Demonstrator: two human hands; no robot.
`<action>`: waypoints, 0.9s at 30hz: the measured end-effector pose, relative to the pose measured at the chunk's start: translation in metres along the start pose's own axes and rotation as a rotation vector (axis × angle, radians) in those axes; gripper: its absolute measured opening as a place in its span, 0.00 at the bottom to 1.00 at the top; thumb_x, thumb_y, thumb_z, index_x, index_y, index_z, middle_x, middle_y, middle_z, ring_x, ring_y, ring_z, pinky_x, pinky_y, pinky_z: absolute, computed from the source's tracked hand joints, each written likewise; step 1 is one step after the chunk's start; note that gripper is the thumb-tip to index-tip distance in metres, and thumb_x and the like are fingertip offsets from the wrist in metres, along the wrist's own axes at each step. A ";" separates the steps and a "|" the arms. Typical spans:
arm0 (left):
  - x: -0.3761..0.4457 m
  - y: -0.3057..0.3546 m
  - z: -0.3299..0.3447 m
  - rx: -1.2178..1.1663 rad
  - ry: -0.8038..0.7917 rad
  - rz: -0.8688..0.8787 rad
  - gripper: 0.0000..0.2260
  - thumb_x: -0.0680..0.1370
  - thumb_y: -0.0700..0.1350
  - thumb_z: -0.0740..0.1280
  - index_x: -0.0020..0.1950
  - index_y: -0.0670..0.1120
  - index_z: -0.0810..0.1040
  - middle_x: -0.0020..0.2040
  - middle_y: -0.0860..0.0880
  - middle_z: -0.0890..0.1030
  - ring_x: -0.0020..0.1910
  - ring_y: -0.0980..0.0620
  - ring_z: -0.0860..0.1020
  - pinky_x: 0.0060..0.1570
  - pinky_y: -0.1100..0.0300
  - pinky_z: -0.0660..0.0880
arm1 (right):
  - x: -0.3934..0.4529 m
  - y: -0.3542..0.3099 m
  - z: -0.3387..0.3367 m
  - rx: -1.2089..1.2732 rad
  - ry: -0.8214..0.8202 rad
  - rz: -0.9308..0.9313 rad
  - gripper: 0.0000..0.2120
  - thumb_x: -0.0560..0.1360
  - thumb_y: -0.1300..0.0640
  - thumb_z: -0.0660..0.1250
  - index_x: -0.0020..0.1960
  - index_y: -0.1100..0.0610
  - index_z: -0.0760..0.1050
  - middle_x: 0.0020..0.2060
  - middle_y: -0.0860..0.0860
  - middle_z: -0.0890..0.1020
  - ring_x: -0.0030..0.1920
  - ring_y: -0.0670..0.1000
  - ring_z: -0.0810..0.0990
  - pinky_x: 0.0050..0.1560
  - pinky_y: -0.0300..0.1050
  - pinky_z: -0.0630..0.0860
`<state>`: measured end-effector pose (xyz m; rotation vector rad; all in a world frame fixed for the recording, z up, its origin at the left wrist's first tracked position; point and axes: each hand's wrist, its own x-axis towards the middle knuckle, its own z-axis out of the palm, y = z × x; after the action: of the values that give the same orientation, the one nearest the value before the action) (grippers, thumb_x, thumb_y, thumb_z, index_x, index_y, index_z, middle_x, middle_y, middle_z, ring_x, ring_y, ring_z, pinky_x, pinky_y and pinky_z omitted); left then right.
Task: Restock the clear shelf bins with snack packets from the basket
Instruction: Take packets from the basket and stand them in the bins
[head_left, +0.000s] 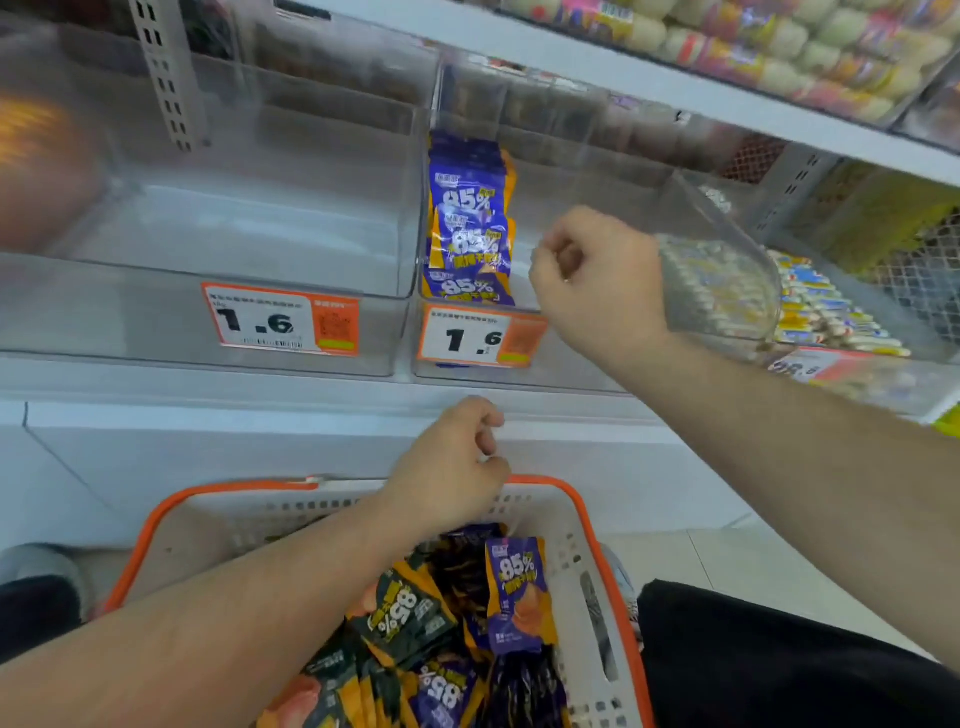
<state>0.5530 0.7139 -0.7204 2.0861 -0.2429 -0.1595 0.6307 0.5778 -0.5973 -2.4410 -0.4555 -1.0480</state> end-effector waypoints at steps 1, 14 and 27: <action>-0.001 -0.007 0.005 0.048 -0.072 -0.049 0.15 0.76 0.42 0.66 0.61 0.51 0.70 0.47 0.56 0.74 0.37 0.59 0.72 0.42 0.58 0.72 | -0.020 -0.002 -0.004 0.085 0.023 -0.094 0.05 0.69 0.58 0.65 0.36 0.56 0.76 0.29 0.49 0.76 0.33 0.51 0.75 0.37 0.44 0.69; -0.006 -0.045 0.020 0.196 -0.399 -0.279 0.12 0.78 0.44 0.65 0.58 0.55 0.66 0.53 0.54 0.76 0.44 0.56 0.77 0.39 0.61 0.74 | -0.231 0.080 0.085 -0.161 -1.205 0.165 0.15 0.71 0.59 0.68 0.56 0.50 0.72 0.43 0.48 0.78 0.44 0.51 0.78 0.41 0.45 0.78; -0.009 -0.039 0.017 0.337 -0.529 -0.292 0.16 0.77 0.46 0.65 0.65 0.50 0.69 0.52 0.51 0.77 0.49 0.54 0.77 0.47 0.57 0.77 | -0.233 0.089 0.081 -0.209 -1.293 0.209 0.12 0.79 0.54 0.65 0.62 0.52 0.77 0.59 0.51 0.80 0.56 0.53 0.78 0.52 0.44 0.76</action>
<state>0.5450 0.7210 -0.7622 2.3735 -0.2945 -0.9062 0.5667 0.5158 -0.8433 -2.9689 -0.4335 0.7316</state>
